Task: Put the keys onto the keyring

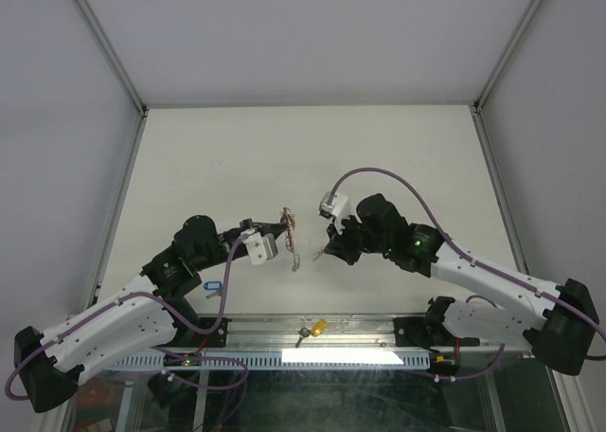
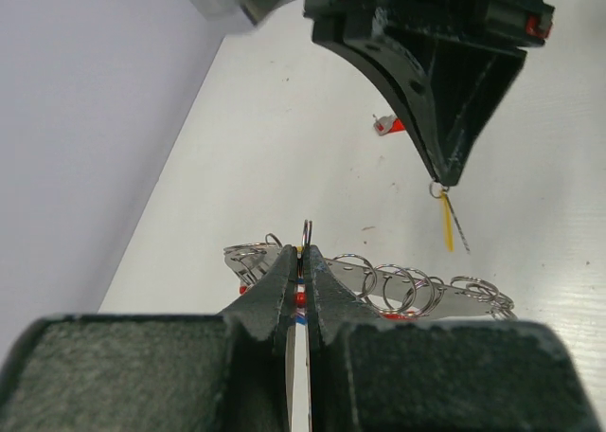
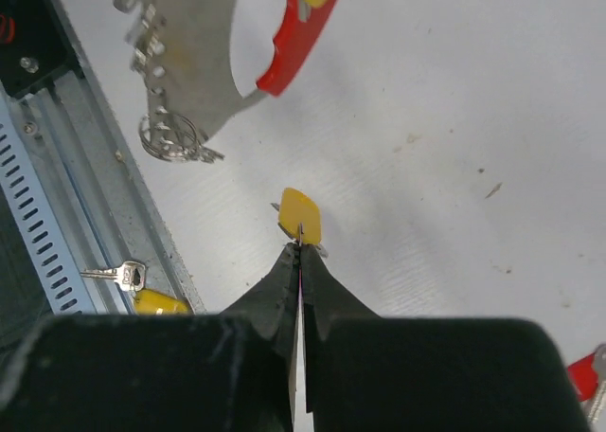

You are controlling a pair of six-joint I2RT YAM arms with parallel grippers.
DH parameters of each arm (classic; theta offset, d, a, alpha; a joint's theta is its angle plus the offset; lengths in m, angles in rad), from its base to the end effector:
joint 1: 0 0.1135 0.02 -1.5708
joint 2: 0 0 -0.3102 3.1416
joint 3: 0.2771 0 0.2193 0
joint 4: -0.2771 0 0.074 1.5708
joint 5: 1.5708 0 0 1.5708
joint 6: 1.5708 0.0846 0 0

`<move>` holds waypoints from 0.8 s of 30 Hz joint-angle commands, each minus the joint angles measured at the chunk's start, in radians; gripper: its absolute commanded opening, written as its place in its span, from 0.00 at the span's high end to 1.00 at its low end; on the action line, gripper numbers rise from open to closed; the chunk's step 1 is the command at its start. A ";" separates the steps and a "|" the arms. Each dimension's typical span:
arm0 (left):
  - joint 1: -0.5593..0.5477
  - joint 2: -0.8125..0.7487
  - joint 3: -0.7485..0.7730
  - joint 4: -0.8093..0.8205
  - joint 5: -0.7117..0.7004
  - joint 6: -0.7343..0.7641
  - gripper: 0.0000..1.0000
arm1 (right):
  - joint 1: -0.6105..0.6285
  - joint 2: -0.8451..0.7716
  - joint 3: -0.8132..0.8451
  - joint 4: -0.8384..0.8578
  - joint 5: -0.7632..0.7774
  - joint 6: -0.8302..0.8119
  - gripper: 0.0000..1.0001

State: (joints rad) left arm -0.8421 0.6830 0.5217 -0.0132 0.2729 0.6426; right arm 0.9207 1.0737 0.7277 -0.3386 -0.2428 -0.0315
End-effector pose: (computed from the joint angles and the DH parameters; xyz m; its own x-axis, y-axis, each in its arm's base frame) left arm 0.0831 -0.1273 0.3076 0.4439 0.3693 -0.8164 0.7859 0.2772 0.5527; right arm 0.1120 0.1809 0.2723 -0.3547 -0.5170 -0.7791 -0.8970 0.4232 0.1276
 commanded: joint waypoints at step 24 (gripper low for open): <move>0.009 0.074 0.046 0.306 0.329 0.188 1.00 | 0.015 -0.263 0.072 0.266 -0.076 -0.223 1.00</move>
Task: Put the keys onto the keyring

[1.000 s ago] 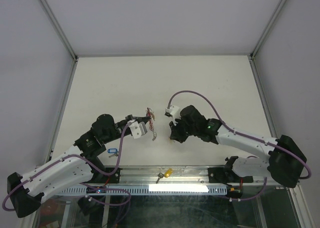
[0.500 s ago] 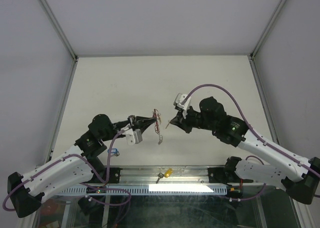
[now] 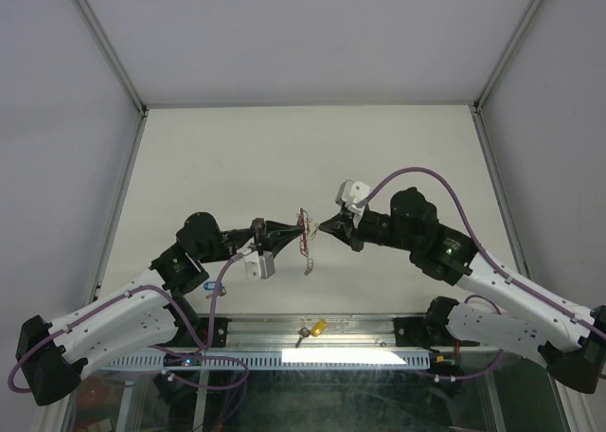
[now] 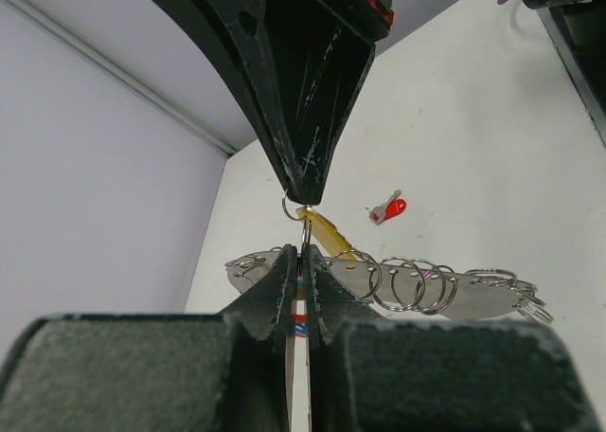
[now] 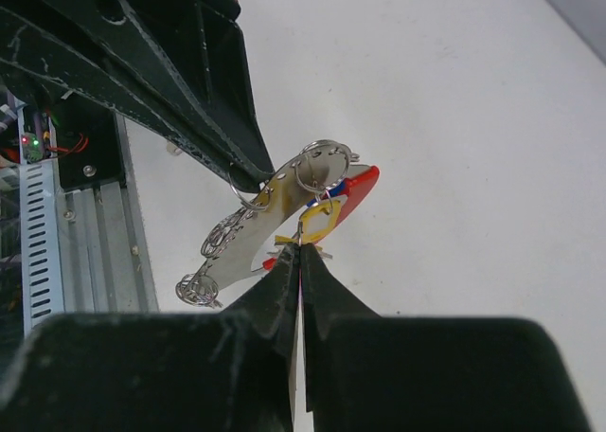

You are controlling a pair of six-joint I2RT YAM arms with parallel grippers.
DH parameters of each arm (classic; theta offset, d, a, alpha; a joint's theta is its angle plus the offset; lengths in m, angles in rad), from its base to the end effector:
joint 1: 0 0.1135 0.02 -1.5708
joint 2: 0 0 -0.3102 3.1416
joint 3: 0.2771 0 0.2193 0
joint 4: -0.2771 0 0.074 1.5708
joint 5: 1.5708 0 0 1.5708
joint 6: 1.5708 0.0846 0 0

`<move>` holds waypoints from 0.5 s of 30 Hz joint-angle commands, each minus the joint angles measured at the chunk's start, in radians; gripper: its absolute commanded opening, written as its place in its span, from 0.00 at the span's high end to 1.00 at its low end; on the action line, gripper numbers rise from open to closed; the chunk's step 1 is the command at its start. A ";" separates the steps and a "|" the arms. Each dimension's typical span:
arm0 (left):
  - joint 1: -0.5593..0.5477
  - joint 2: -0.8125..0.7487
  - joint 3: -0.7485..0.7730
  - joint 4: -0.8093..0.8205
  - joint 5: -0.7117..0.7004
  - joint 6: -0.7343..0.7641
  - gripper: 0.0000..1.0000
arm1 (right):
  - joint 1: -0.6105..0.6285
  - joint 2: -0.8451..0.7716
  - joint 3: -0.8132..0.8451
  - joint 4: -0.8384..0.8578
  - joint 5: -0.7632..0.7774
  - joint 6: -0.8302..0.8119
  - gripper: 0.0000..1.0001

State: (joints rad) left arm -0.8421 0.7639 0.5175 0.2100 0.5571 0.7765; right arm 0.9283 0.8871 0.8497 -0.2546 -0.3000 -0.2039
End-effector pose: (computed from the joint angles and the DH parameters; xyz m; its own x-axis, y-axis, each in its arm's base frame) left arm 0.0738 -0.1498 0.3295 0.6731 0.1392 -0.7264 0.7197 0.1030 0.6866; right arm 0.0911 0.1634 0.3615 0.0203 -0.2957 -0.9551 -0.9500 0.2920 -0.1106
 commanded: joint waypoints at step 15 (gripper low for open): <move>0.009 -0.023 0.039 0.086 -0.016 0.271 1.00 | 0.038 -0.143 -0.204 0.383 -0.058 -0.362 1.00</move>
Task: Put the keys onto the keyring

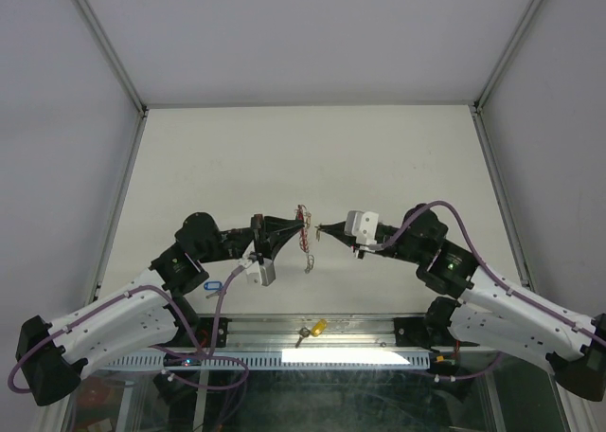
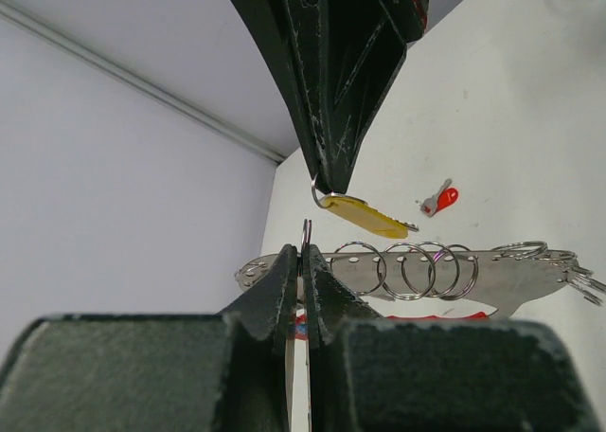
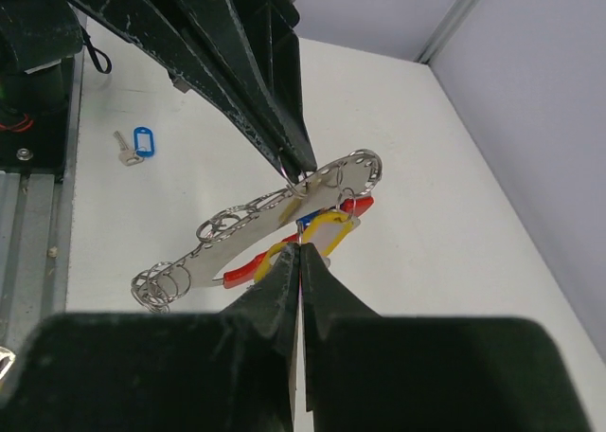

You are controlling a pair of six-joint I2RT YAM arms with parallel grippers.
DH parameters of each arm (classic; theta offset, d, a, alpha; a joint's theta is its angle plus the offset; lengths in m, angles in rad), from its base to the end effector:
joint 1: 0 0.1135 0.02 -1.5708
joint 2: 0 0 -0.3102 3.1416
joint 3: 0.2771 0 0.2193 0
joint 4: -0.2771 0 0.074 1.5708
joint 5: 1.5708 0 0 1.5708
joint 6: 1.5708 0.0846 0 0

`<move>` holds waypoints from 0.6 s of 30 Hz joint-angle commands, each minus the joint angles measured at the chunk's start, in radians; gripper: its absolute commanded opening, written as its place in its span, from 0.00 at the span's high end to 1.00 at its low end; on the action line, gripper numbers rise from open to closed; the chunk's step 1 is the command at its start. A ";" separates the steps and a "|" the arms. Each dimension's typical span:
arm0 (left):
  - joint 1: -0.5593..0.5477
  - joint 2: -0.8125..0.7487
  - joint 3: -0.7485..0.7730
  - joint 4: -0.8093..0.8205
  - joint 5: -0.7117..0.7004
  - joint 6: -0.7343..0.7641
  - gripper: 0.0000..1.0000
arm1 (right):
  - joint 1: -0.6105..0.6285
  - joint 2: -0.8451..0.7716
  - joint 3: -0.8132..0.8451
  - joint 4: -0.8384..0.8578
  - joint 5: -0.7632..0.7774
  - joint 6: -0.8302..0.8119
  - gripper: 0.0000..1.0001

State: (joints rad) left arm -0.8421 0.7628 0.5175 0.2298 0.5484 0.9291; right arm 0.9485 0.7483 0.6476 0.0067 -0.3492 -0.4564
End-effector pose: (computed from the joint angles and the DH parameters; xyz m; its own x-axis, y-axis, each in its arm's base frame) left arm 0.0744 -0.1496 0.3325 0.7819 0.1506 -0.6049 0.5971 0.0981 0.7962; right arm 0.0706 0.1480 0.3486 0.3749 -0.1879 -0.9078 -0.8877 0.2096 -0.4099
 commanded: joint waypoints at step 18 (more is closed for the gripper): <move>0.009 -0.043 0.019 0.059 0.018 0.232 1.00 | 0.168 0.029 -0.019 0.194 0.186 -0.272 1.00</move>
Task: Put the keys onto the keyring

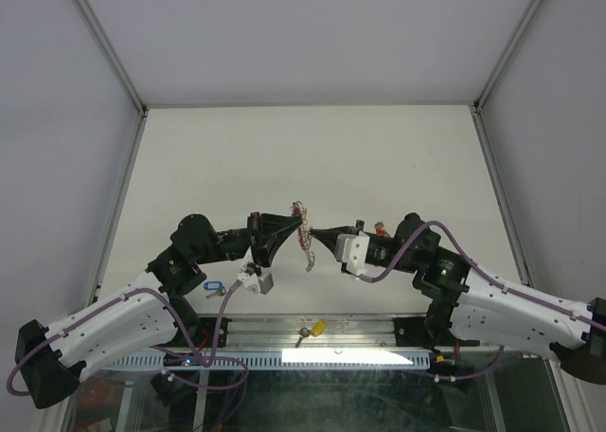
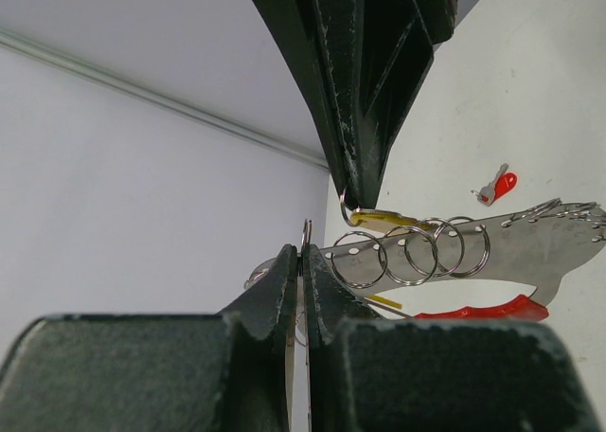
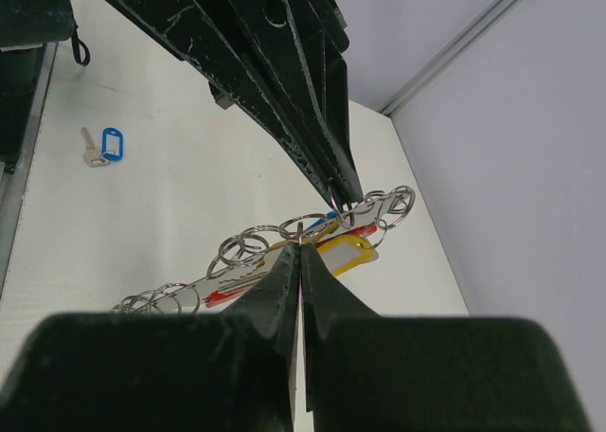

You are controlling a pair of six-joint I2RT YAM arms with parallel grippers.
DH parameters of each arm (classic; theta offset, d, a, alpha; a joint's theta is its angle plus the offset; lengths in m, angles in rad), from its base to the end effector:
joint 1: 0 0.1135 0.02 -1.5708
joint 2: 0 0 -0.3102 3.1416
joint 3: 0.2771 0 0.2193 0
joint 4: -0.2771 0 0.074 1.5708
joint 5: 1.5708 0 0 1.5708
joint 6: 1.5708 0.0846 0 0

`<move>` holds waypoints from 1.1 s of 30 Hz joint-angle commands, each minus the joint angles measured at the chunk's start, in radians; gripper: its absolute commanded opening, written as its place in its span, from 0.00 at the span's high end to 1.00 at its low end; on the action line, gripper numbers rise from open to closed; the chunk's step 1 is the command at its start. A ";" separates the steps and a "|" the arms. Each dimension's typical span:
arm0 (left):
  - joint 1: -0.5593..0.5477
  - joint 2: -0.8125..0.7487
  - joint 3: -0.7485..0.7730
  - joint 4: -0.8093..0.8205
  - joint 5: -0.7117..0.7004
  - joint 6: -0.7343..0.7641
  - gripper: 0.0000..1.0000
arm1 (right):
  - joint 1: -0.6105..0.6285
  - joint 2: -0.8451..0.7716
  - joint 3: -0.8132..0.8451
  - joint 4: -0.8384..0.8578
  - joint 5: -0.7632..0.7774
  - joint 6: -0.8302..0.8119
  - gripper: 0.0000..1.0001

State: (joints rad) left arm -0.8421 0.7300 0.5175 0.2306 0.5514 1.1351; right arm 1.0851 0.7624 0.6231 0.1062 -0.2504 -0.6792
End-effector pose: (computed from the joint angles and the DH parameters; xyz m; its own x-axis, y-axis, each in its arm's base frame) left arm 0.0693 -0.1442 0.3372 0.8974 0.1542 -0.4134 0.4045 0.0867 0.9104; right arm 0.0602 0.1590 0.3527 0.5988 -0.1693 -0.7828 -0.7663 0.1631 -0.6214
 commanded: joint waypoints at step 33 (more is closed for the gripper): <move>0.009 0.008 0.027 0.058 -0.002 -0.018 1.00 | 0.078 -0.004 -0.015 0.182 0.148 -0.024 1.00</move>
State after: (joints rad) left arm -0.8421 0.7395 0.5175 0.2310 0.5484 1.1156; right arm 1.1557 0.7826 0.6064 0.2165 -0.1337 -0.7235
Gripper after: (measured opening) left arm 0.006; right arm 0.005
